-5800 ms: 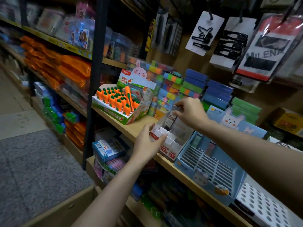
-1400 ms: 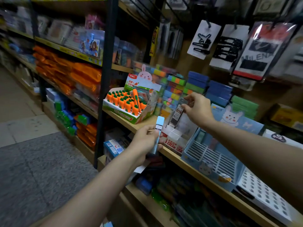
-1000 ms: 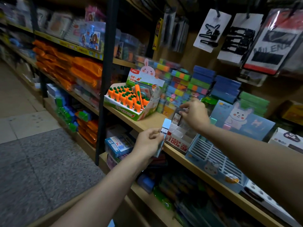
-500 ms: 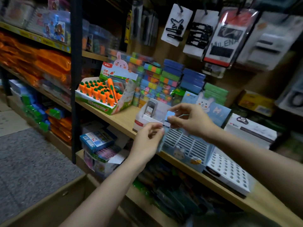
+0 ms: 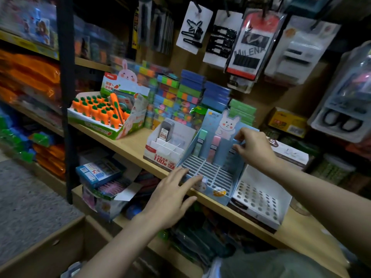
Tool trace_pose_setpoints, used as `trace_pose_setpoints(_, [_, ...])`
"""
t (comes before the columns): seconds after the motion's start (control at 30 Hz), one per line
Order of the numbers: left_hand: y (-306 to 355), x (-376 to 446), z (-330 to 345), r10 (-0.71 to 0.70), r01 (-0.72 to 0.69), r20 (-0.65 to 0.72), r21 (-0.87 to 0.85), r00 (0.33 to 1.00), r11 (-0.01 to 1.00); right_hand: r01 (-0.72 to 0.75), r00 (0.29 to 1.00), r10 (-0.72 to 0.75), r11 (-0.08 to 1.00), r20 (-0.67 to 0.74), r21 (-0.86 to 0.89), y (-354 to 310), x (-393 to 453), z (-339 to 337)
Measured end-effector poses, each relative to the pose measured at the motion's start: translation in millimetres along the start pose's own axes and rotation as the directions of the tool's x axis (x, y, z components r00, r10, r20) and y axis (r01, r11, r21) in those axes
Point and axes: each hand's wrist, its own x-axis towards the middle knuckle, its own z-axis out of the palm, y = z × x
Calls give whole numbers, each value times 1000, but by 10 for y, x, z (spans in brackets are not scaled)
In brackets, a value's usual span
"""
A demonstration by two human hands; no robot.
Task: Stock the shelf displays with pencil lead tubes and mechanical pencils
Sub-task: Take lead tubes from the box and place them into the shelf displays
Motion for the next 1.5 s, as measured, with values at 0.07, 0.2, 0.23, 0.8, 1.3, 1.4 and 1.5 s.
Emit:
trace_pose_setpoints(0.07, [-8, 3, 10, -4, 4, -16, -12, 1000, 1000, 4, 1000, -4, 1000, -14, -10, -3, 7, 22])
trace_pose_setpoints(0.2, [-5, 28, 30, -2, 1, -51, -24, 999, 1000, 5, 1000, -5, 1000, -13, -17, 0, 27, 23])
trace_pose_setpoints(0.23, [-7, 33, 34, -4, 3, -56, -29, 998, 1000, -3, 1000, 3, 1000, -7, -8, 3, 30, 23])
trace_pose_setpoints(0.8, [4, -11, 46, -5, 5, -35, -23, 999, 1000, -49, 993, 66, 986, 100, -158, -155, -207, 177])
trace_pose_setpoints(1.3, [263, 22, 37, 50, -58, 96, 84, 994, 995, 4, 871, 58, 992, 488, -127, 158, -1512, 21])
trace_pose_setpoints(1.4, [203, 4, 36, 59, -79, 158, 128, 986, 989, -4, 878, 21, 999, 478, -38, 310, -1564, -37])
trace_pose_setpoints(1.5, [224, -11, 39, 66, -80, 139, 98, 988, 992, -26, 855, 5, 999, 519, 34, 404, -1579, -138])
